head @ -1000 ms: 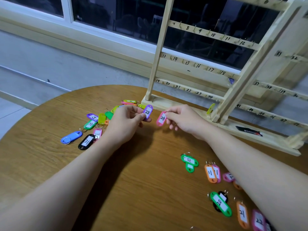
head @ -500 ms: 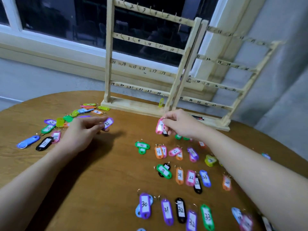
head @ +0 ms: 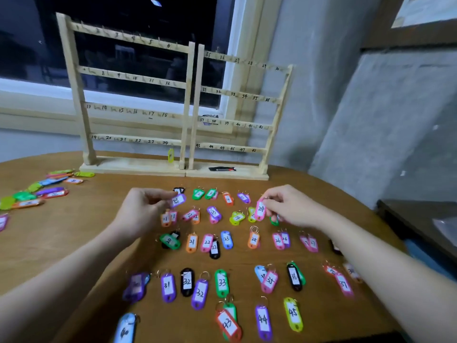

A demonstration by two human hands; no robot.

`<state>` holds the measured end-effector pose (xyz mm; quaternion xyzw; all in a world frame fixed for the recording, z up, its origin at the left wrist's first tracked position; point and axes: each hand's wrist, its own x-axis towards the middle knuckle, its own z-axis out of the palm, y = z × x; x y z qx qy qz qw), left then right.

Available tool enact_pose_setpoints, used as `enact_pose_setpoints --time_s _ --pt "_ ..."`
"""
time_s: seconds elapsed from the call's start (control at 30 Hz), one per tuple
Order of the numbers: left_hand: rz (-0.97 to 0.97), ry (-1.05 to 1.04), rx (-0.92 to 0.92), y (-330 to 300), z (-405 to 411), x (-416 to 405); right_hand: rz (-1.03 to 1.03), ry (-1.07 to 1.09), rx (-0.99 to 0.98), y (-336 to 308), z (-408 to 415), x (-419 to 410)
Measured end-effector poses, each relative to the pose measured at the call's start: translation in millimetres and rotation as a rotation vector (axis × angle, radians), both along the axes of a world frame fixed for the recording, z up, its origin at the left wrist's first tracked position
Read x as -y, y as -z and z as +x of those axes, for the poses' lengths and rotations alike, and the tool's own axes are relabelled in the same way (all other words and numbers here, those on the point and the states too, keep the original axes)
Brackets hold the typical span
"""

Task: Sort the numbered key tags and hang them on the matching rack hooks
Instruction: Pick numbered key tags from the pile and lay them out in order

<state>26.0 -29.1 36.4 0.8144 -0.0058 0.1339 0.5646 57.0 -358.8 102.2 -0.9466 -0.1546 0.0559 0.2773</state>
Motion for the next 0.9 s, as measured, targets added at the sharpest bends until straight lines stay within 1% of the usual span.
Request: enact_pose_setpoints --time_s 0.23,0.43,0.63,0.77,0.9 --pt "0.119 0.055 -0.004 0 27 79 0.025 0.084 -0.003 8 -20 63" --pt "0.152 0.125 -0.002 -2 46 149 0.06 0.183 -0.003 16 -34 121" --pt "0.213 0.221 0.043 -5 54 216 0.064 0.276 -0.019 23 -49 181" --pt "0.236 0.283 0.056 -4 52 245 0.078 0.32 -0.032 29 -55 207" --pt "0.263 0.319 0.04 0 50 255 0.09 0.326 -0.049 35 -53 213"
